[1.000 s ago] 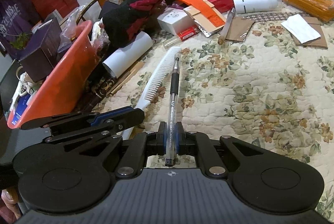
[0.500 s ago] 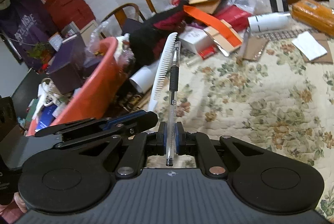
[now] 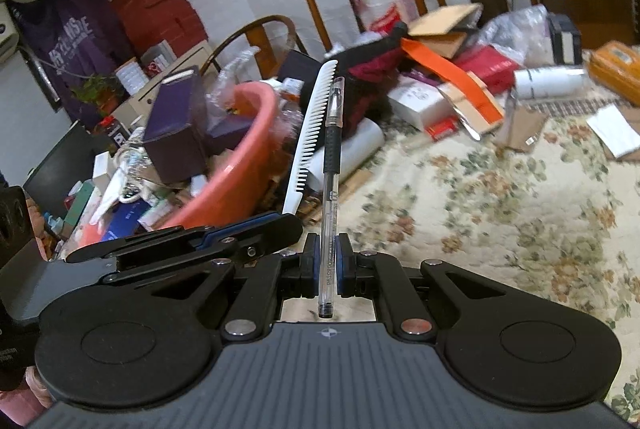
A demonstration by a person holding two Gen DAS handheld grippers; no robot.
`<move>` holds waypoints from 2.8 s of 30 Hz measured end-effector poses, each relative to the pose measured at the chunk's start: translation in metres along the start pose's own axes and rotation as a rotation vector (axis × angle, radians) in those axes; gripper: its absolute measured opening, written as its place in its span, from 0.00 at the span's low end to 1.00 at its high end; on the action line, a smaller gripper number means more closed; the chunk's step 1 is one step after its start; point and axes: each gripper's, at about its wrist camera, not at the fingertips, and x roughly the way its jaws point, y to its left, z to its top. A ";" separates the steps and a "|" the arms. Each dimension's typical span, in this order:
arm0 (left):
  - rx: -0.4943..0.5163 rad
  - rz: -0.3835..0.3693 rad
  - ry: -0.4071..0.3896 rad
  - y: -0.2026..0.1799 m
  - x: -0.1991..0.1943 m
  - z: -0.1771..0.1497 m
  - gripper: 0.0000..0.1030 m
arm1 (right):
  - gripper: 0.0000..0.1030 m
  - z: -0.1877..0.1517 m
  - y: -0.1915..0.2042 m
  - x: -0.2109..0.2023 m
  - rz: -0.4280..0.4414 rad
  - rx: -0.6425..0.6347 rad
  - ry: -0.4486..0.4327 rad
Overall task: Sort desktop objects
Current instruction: 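Carry the comb in the left tool and the pen in the right tool over the pink basin, then open both tools to drop the comb and pen into the pink basin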
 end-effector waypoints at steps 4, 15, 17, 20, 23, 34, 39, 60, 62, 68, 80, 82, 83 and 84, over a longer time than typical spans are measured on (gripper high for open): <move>-0.001 0.038 -0.054 0.011 -0.025 0.013 0.05 | 0.09 0.011 0.026 -0.004 0.015 -0.051 -0.026; -0.029 0.249 -0.170 0.081 -0.081 0.049 0.05 | 0.09 0.060 0.123 0.027 0.111 -0.210 -0.054; -0.033 0.295 -0.170 0.095 -0.083 0.051 0.05 | 0.09 0.064 0.136 0.040 0.124 -0.220 -0.043; -0.030 0.355 -0.162 0.111 -0.080 0.049 0.05 | 0.09 0.067 0.151 0.061 0.127 -0.240 -0.020; -0.045 0.387 -0.141 0.128 -0.072 0.043 0.05 | 0.09 0.064 0.160 0.078 0.121 -0.254 0.002; -0.023 0.497 -0.128 0.145 -0.056 0.027 0.06 | 0.09 0.050 0.173 0.111 0.087 -0.294 0.060; -0.025 0.506 -0.125 0.151 -0.053 0.024 0.07 | 0.10 0.047 0.174 0.117 0.082 -0.297 0.064; -0.007 0.590 -0.168 0.153 -0.050 0.026 0.56 | 0.38 0.053 0.168 0.112 0.075 -0.294 -0.006; -0.020 0.605 -0.178 0.158 -0.053 0.029 0.67 | 0.57 0.055 0.164 0.106 0.069 -0.282 -0.046; -0.085 0.638 -0.191 0.169 -0.065 0.035 0.75 | 0.72 0.063 0.151 0.081 0.062 -0.268 -0.150; 0.010 0.371 -0.192 0.073 -0.078 0.033 0.80 | 0.72 0.053 0.025 -0.016 -0.130 -0.175 -0.228; 0.050 0.287 -0.151 0.046 -0.060 0.030 0.80 | 0.72 0.045 -0.009 -0.031 -0.210 -0.139 -0.221; 0.071 0.240 -0.123 0.031 -0.048 0.029 0.80 | 0.72 0.042 -0.025 -0.036 -0.245 -0.126 -0.208; 0.091 0.206 -0.098 0.018 -0.035 0.029 0.80 | 0.72 0.039 -0.039 -0.040 -0.279 -0.112 -0.193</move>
